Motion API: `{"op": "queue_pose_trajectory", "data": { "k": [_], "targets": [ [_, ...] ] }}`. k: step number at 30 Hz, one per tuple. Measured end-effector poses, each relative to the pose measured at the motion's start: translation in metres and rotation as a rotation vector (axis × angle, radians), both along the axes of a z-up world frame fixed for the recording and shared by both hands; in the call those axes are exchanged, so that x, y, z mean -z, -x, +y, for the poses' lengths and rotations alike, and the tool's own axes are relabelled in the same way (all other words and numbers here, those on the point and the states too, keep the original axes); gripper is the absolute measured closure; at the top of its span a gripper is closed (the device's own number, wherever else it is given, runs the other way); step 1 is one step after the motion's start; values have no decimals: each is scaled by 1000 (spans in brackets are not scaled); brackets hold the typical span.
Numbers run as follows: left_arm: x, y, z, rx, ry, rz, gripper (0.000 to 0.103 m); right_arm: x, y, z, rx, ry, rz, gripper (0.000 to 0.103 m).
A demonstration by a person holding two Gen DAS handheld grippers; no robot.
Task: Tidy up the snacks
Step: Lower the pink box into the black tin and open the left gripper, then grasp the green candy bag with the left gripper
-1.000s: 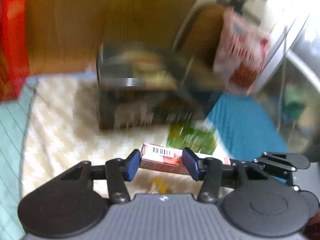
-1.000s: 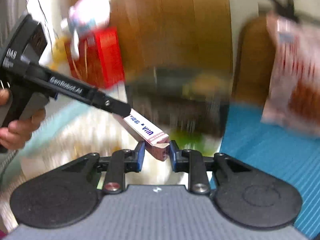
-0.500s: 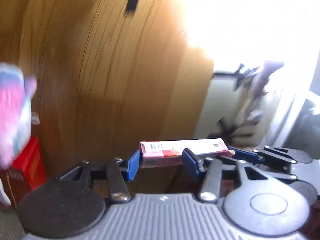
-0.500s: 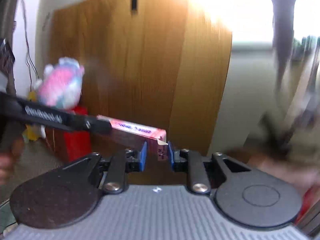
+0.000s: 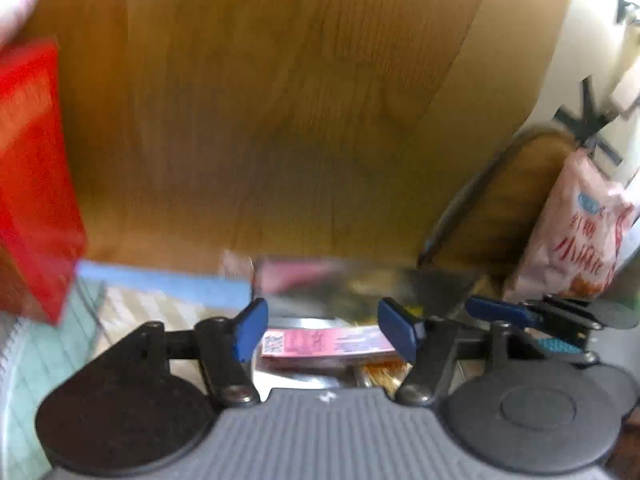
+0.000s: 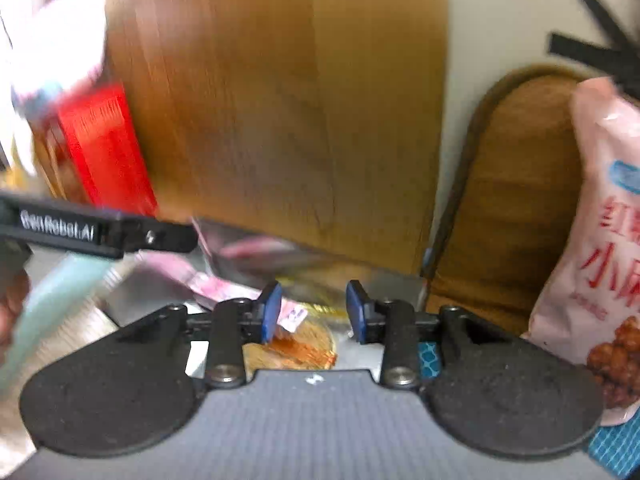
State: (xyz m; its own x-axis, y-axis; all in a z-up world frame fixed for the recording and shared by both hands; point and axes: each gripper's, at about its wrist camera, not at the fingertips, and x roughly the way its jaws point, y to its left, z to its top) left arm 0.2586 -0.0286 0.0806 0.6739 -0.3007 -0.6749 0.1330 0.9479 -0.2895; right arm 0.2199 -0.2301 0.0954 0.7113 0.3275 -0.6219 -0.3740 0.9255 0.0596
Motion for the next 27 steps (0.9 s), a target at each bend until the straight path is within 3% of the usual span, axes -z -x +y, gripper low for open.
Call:
{"op": "queue_pose_trajectory", "data": {
  "k": [2, 5, 9, 11, 14, 19, 22, 24, 27],
  "targets": [
    [-11, 14, 5, 3, -12, -49, 40, -12, 23, -18, 1, -83, -25, 65],
    [-20, 44, 15, 59, 33, -95, 40, -11, 70, -51, -32, -177, -26, 62],
    [-11, 91, 28, 138, 57, -111, 40, 31, 107, -61, -60, -140, 50, 52],
    [0, 101, 27, 156, 69, -71, 40, 57, 107, -58, -47, -106, 116, 52],
    [22, 107, 17, 175, 105, 23, 42, 80, 105, -67, 33, -170, 189, 52],
    [60, 111, 5, 168, 167, 145, 43, 95, 87, -95, 172, -483, 274, 53],
    [81, 109, 0, 155, 156, 190, 44, 105, 73, -99, 199, -598, 328, 72],
    [82, 110, 0, 153, 148, 162, 44, 113, 67, -93, 190, -645, 365, 90],
    [81, 108, 2, 147, 162, 176, 44, 113, 66, -83, 182, -668, 370, 94]
  ]
}}
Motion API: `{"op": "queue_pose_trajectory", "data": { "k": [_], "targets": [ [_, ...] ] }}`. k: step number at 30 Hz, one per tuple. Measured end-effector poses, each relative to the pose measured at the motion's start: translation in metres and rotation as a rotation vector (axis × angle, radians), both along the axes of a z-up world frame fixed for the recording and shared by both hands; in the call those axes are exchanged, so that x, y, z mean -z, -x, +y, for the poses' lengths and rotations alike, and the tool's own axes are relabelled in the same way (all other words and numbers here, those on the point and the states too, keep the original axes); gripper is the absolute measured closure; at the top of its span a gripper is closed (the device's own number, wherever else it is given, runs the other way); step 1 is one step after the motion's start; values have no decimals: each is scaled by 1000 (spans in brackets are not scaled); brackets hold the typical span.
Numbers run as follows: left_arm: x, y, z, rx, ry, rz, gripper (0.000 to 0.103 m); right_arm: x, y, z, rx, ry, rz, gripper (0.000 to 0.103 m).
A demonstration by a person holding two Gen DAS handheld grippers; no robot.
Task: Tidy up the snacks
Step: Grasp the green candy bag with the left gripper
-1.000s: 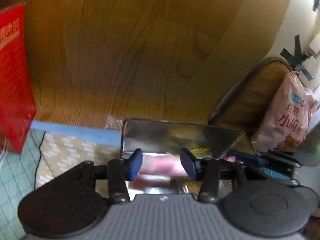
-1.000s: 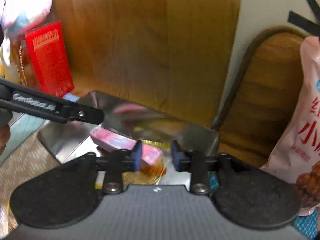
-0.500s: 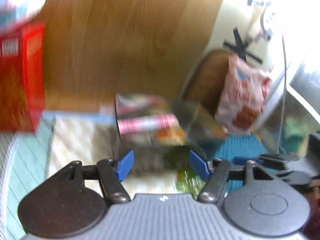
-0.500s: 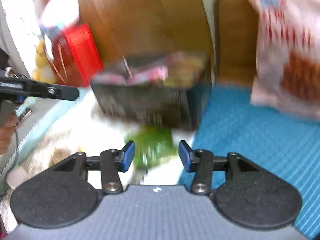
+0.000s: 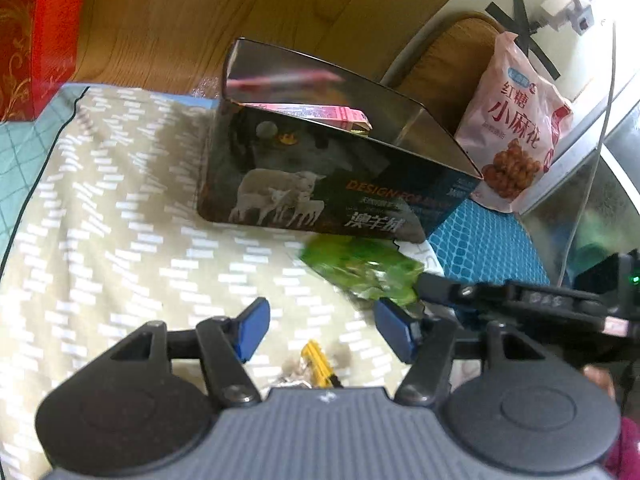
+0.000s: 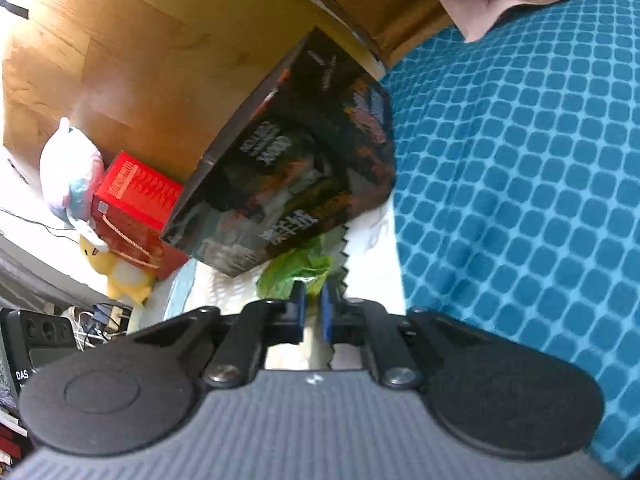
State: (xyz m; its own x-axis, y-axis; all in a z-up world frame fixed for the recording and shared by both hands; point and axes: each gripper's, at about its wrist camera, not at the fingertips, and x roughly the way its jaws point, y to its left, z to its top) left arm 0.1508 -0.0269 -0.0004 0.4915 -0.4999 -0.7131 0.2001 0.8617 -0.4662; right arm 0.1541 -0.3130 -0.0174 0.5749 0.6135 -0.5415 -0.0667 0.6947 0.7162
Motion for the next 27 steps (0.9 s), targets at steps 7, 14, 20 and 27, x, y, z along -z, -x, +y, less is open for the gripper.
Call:
{"op": "queue_pose_trajectory", "data": {
  "k": [7, 14, 20, 27],
  "targets": [
    [-10, 10, 29, -42, 69, 6, 44, -55, 41, 38, -141, 196, -246, 101],
    [-22, 30, 82, -122, 187, -10, 44, -72, 69, 134, -436, 399, -454, 98],
    [-18, 44, 117, -194, 183, 3, 44, -47, 70, 169, -555, 399, -434, 88],
    [-7, 42, 115, -140, 216, 40, 44, -45, 40, 113, -372, 363, -324, 57]
  ]
}}
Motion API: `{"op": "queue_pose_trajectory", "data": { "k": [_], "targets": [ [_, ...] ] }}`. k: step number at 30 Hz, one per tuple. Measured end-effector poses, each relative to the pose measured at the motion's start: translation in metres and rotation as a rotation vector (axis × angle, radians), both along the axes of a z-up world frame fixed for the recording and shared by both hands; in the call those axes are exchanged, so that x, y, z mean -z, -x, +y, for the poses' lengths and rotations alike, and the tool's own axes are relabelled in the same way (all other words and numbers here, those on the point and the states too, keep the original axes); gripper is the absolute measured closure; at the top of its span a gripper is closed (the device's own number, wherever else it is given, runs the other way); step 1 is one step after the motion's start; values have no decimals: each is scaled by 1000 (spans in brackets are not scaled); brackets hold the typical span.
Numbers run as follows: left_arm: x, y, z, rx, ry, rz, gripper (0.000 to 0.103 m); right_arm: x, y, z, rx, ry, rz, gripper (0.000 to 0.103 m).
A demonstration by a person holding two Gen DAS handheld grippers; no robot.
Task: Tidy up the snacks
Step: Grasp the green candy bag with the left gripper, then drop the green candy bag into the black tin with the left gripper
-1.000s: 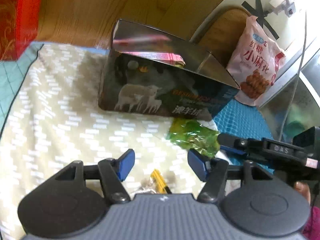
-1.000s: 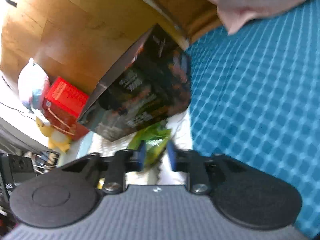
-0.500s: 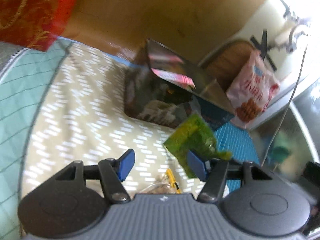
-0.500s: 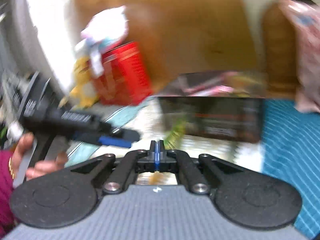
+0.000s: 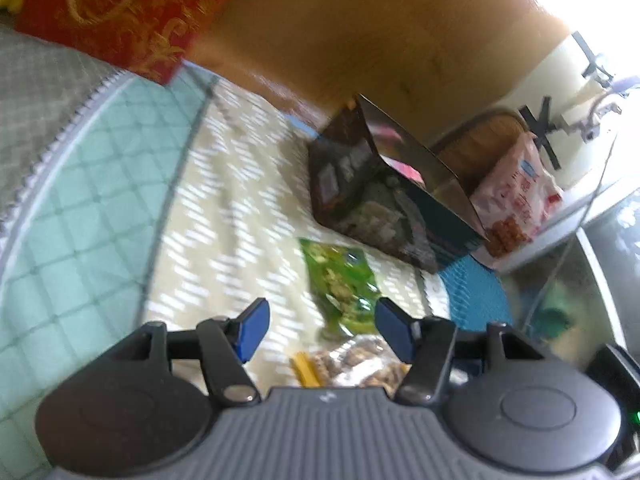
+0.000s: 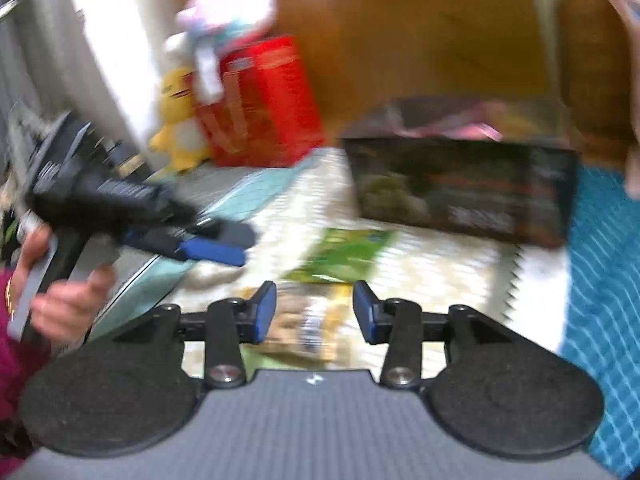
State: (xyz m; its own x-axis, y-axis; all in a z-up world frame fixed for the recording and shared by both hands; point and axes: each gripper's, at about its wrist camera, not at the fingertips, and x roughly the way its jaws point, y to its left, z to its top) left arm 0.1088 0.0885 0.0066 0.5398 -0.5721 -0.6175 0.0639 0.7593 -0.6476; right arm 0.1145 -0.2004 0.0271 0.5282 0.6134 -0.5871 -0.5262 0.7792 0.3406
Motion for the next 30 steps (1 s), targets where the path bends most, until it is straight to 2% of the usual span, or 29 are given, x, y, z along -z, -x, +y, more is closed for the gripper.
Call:
{"op": "queue_pose_trajectory", "data": {
  "k": [3, 7, 8, 9, 10, 11, 13, 15, 18, 20, 23, 25, 29, 30],
  "targets": [
    [5, -9, -13, 18, -10, 7, 44, 10, -27, -19, 65, -88, 133, 57],
    [18, -25, -18, 17, 30, 51, 44, 34, -60, -24, 102, -203, 290, 59],
    [21, -28, -20, 15, 50, 58, 44, 40, -64, -21, 97, -226, 320, 68],
    [23, -31, -21, 18, 64, 58, 44, 47, -68, -16, 85, -257, 347, 80],
    [25, -33, -23, 25, 72, 59, 53, 52, -71, -10, 75, -274, 375, 80],
    [28, -36, -27, 39, 81, 72, 63, 50, -68, -6, 84, -274, 362, 81],
    [27, -35, -31, 25, 54, 55, 65, 44, -61, -3, 68, -262, 331, 85],
    [22, -31, -32, 17, 31, 50, 66, 37, -51, -2, 47, -292, 329, 89],
    [9, -19, -27, 32, 74, 20, 67, 16, -34, -4, -6, -321, 277, 91],
    [-6, -13, -27, 50, 87, -26, 67, -5, -25, -1, -16, -318, 191, 92],
    [-33, -14, -35, 52, 72, -112, 66, -29, -27, 0, 20, -316, 75, 91],
    [-51, -25, -41, 55, 54, -165, 67, -36, -37, -3, 58, -325, 35, 91],
    [-73, -65, -65, 53, -5, -219, 66, -42, -63, -11, 157, -279, -48, 91],
    [-74, -77, -73, 57, -23, -222, 66, -41, -71, -13, 186, -256, -70, 85]
  ]
}}
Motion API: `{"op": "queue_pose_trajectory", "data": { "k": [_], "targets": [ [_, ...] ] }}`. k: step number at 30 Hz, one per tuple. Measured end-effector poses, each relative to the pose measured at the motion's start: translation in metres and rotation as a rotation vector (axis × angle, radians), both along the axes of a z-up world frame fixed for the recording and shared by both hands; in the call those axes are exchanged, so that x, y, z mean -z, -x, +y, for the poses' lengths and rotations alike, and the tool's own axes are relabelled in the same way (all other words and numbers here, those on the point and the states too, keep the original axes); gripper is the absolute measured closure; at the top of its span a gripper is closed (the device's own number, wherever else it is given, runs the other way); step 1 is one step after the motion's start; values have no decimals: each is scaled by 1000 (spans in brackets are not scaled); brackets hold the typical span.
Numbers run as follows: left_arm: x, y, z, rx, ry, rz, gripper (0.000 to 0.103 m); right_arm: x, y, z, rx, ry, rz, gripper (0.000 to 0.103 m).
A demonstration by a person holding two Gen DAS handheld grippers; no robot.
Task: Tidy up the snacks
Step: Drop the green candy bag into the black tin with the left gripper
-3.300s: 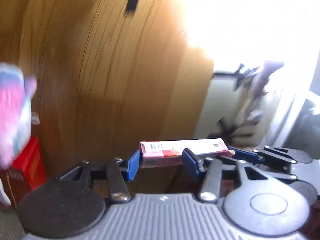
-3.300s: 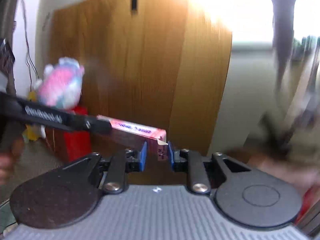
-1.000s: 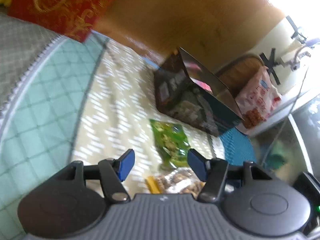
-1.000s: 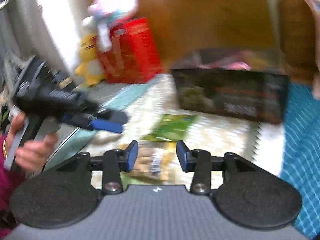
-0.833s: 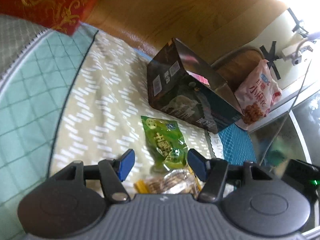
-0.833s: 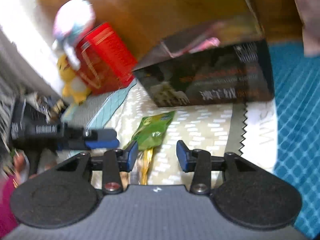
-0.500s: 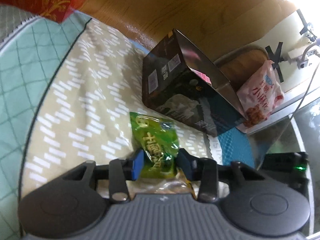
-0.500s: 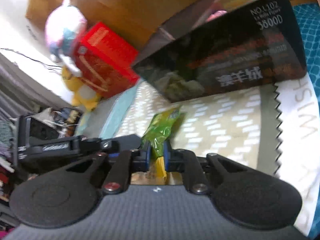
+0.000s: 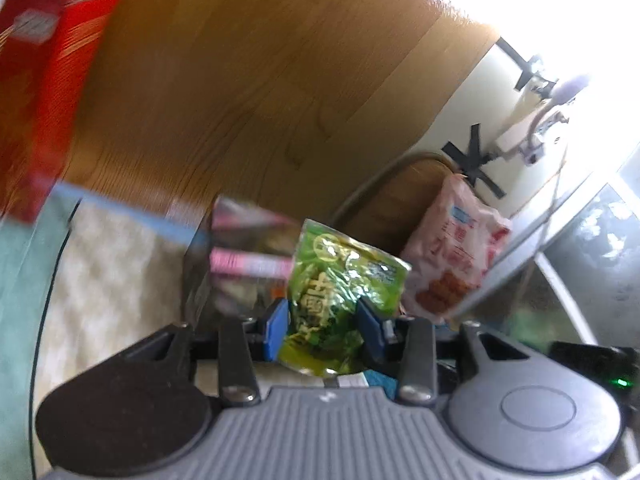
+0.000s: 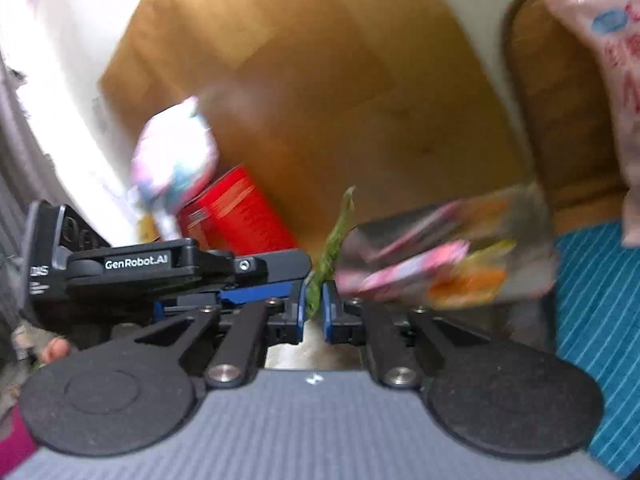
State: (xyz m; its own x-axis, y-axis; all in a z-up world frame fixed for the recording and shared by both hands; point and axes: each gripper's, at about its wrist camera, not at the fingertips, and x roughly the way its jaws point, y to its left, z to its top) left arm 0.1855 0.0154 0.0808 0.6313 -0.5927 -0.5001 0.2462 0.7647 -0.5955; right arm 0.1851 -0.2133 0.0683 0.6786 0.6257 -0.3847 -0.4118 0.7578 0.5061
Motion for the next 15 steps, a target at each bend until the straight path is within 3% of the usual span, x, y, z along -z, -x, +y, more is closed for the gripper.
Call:
{"op": "queue_pose_trajectory", "data": {
  "k": [2, 3, 4, 6, 10, 15],
  "targets": [
    [1, -18, -15, -17, -46, -2, 58, 4, -11, -1, 92, 99, -43, 80],
    [3, -26, -24, -40, -92, -8, 55, 7, -15, -2, 134, 140, -44, 70],
    [5, -31, -32, -54, -136, -21, 52, 9, -18, -12, 161, 149, -29, 69],
    [9, -33, -38, -71, -201, -31, 52, 13, -14, -36, 189, 66, 7, 69],
    [14, -12, -22, -49, -157, -38, 52, 20, 12, -61, 183, 23, 29, 69],
    [24, 34, 13, -24, -133, 4, 51, 43, 60, -70, 27, -23, 126, 61]
  ]
}}
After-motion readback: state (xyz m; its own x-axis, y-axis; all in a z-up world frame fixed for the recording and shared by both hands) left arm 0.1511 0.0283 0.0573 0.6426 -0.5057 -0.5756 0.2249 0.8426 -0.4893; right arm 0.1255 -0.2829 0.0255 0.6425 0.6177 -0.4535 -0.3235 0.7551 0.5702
